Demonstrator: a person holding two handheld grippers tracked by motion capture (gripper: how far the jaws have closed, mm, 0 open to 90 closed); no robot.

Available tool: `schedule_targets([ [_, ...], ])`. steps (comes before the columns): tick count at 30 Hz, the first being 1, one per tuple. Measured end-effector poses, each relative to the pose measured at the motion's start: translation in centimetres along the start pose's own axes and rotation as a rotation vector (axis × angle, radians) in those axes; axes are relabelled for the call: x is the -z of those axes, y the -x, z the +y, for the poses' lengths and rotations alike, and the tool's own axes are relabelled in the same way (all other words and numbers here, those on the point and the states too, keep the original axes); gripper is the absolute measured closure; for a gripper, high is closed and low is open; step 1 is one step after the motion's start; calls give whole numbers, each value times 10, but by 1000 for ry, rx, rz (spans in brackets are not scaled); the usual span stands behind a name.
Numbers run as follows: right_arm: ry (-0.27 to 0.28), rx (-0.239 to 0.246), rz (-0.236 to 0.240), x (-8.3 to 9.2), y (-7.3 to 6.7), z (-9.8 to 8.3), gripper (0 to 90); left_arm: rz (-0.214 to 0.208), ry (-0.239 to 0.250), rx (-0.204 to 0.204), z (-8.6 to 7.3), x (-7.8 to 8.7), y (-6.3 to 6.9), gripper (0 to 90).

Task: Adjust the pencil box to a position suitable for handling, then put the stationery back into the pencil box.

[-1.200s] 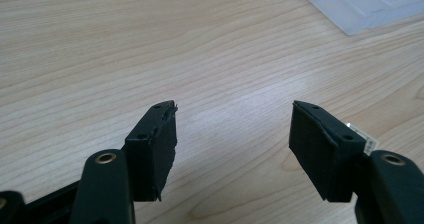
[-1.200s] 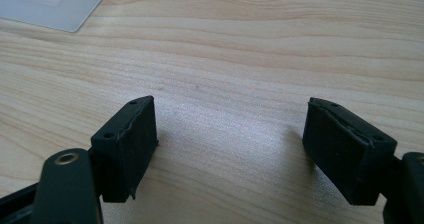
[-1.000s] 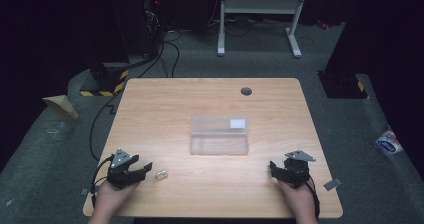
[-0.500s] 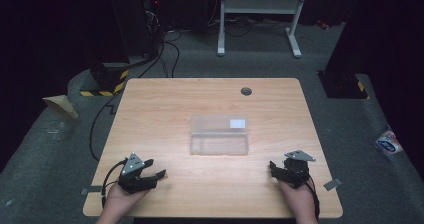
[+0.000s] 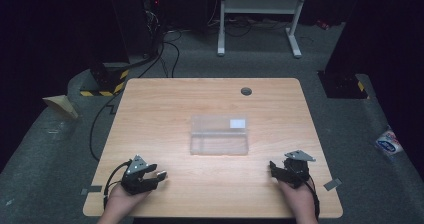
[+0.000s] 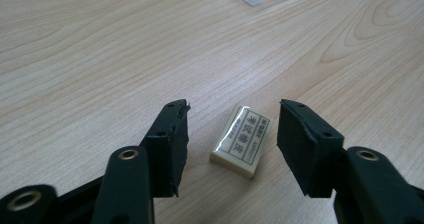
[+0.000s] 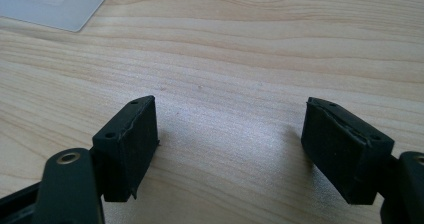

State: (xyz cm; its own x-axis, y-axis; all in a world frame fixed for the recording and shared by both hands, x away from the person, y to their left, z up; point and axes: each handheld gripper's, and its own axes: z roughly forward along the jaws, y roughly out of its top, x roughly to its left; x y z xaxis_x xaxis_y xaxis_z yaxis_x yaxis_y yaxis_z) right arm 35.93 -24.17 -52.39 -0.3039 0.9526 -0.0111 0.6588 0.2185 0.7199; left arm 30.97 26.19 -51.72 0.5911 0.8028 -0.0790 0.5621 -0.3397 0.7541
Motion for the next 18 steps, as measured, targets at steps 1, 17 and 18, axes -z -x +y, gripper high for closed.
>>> schedule_targets([
  [1, 1, 4, 0, 0, 0, 0, 223, -6, -1, 1, 0, 0, -1, 478],
  [17, 1, 17, 1, 0, 0, 0, 231, 2, -5, -36, -4, -7, 3, 617],
  [18, 2, 16, 1, 0, 0, 0, 230, 3, -6, -39, -4, -7, 3, 630],
])
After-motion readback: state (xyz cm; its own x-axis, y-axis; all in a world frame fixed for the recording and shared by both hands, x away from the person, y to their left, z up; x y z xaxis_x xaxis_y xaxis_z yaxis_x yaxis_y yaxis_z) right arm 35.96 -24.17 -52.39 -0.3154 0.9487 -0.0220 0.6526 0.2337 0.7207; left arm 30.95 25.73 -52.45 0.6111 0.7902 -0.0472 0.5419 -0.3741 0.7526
